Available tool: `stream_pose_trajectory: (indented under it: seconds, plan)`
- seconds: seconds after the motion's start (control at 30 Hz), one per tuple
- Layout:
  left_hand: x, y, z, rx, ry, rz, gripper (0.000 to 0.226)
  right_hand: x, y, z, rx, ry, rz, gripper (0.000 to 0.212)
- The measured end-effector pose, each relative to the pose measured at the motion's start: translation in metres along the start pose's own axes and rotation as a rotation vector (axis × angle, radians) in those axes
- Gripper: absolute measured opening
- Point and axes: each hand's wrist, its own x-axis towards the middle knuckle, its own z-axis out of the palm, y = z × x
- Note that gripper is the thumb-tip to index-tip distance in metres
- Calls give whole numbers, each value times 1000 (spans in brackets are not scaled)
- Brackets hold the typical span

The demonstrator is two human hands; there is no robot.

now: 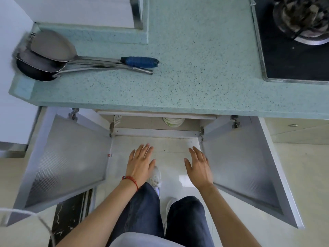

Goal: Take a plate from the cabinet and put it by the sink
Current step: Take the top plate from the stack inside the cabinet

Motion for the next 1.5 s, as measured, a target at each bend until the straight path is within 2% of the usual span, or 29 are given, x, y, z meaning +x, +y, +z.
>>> stream_pose_trajectory:
  seconds: [0.1,0.5,0.73,1.03,1.23,1.5]
  plan:
    - [17,-5,11,34,-17,5,53,16,7,8,-35,22,3,46]
    - [88,-13,87,146,112,74,48,88,51,66,-229,161,-112,49]
    - [137,-28,146,161,216,92,47,144,83,119,-229,316,-188,40]
    - [209,-59,223,156,319,137,47,221,123,191,-190,503,-308,41]
    - [258,-81,272,162,351,150,51,276,144,244,-145,533,-338,45]
    - [296,-93,314,182,424,201,49,318,166,279,-109,598,-351,44]
